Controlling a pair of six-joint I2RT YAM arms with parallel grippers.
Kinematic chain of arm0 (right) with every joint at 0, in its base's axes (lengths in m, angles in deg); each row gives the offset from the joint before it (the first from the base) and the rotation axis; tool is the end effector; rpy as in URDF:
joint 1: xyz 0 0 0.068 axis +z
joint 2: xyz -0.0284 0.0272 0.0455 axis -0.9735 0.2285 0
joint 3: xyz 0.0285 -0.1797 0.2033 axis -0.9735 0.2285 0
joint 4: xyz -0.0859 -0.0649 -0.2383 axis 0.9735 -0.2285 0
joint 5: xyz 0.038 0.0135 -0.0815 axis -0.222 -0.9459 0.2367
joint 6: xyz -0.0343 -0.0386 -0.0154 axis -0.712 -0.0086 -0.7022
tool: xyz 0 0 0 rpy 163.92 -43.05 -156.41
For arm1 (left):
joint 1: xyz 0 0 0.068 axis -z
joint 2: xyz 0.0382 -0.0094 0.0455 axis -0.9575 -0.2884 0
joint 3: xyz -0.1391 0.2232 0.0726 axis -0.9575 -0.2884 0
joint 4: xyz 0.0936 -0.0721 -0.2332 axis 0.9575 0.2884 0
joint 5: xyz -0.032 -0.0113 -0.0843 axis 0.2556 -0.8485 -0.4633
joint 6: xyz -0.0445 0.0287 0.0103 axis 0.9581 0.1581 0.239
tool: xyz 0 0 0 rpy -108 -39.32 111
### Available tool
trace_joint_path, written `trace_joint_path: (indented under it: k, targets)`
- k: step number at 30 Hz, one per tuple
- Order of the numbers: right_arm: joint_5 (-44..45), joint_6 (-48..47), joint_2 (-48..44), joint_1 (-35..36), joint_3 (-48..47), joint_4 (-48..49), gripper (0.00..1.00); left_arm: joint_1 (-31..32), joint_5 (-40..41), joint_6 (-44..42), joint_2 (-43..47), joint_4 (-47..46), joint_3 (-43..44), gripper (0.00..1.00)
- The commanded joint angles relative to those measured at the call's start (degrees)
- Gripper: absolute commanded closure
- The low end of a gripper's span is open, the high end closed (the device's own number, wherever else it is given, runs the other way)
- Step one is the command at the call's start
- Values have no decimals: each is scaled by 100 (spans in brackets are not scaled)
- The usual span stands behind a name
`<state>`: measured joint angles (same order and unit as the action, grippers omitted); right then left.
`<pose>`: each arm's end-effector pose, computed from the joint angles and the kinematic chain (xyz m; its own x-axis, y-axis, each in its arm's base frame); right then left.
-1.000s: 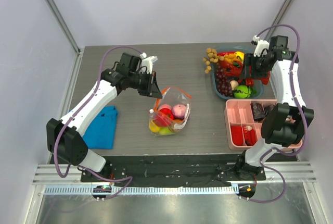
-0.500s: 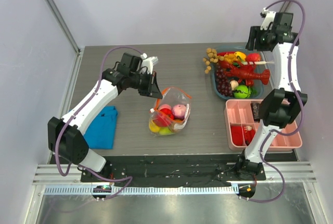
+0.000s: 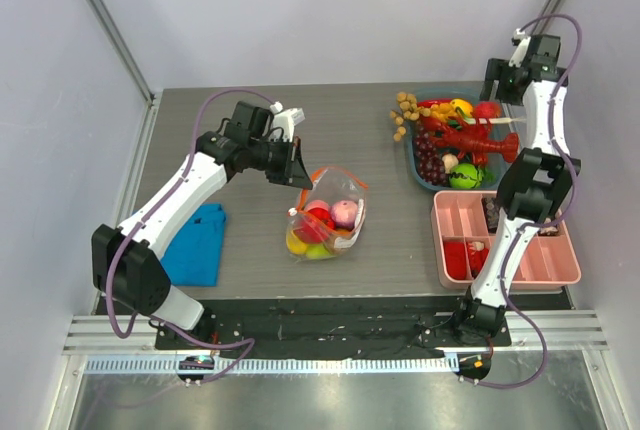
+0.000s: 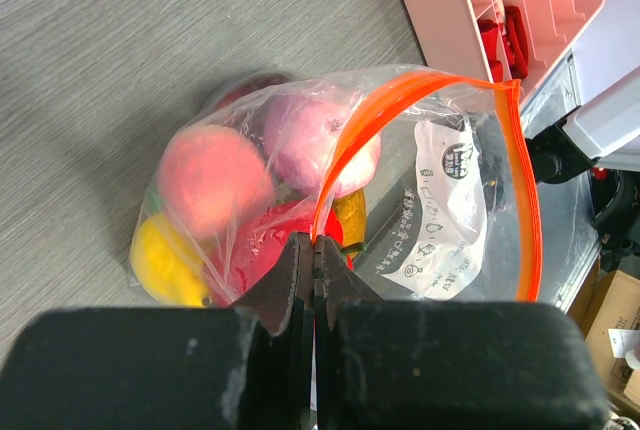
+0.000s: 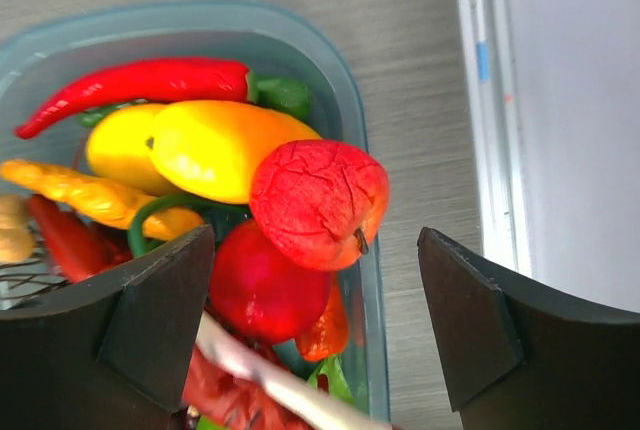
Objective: Place the food in the zip-top bag and seal the zipper
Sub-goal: Pick up the fake fruit from the bin.
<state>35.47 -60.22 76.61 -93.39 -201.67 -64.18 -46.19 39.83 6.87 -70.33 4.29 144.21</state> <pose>0.4821 -0.1384 0.3193 -0.6670 0.0881 -0.7398 0.1110 0.9937 0.0183 0.2782 -0.1648 0.3277 -0.8587 0.1356 -0.4942 0.4564 0.6411 -0.6170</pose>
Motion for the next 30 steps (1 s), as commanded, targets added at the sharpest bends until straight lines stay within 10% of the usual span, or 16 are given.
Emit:
trace_joint_path:
  k: [1,16,30]
  targets:
    - [183,140,37,34,98,496,12,20,33,-30,96,-184,-41,100]
    - [236,70,688,34,-78,654,11,20,-2,4,-1,-219,-93,100]
    - [-27,-114,197,25,18,672,45,20,16,5,-97,-175,30,100]
